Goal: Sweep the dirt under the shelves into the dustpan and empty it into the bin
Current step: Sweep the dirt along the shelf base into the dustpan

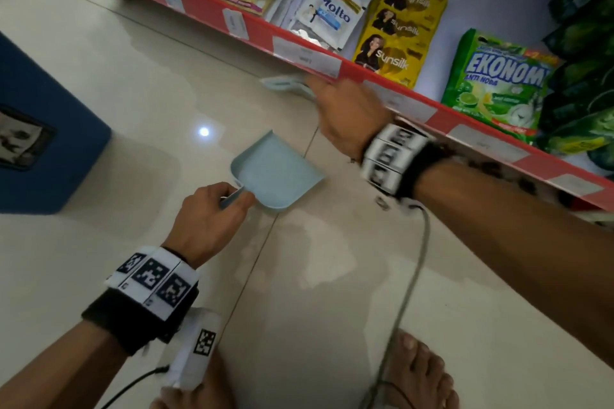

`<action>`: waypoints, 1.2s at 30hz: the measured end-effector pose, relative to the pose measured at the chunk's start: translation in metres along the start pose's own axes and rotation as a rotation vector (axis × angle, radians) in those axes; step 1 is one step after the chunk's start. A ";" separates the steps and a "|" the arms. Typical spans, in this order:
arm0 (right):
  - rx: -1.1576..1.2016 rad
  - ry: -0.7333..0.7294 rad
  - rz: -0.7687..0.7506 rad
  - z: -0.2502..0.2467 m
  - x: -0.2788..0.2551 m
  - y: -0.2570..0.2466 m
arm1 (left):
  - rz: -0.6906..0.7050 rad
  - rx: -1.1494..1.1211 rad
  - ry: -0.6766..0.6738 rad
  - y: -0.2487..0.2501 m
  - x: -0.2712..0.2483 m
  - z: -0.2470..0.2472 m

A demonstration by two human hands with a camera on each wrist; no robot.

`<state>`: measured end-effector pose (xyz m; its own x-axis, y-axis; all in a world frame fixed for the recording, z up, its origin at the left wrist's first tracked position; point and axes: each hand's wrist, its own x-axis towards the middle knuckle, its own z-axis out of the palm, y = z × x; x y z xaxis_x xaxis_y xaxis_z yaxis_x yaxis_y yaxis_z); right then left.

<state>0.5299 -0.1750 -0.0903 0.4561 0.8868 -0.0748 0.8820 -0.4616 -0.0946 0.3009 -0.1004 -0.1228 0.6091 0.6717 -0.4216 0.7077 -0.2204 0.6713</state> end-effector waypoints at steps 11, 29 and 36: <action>-0.025 -0.169 -0.035 0.008 -0.037 0.024 | -0.018 0.005 -0.068 -0.007 -0.011 -0.004; -0.126 -0.010 0.416 0.033 -0.109 0.085 | 0.134 -0.009 -0.197 0.046 0.002 0.056; -0.045 -0.077 0.208 0.036 -0.134 0.079 | 0.120 0.013 -0.214 0.047 -0.002 0.059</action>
<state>0.5343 -0.3307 -0.1233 0.6201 0.7672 -0.1642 0.7749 -0.6316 -0.0247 0.3539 -0.1540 -0.1268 0.7501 0.4755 -0.4597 0.6294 -0.2996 0.7170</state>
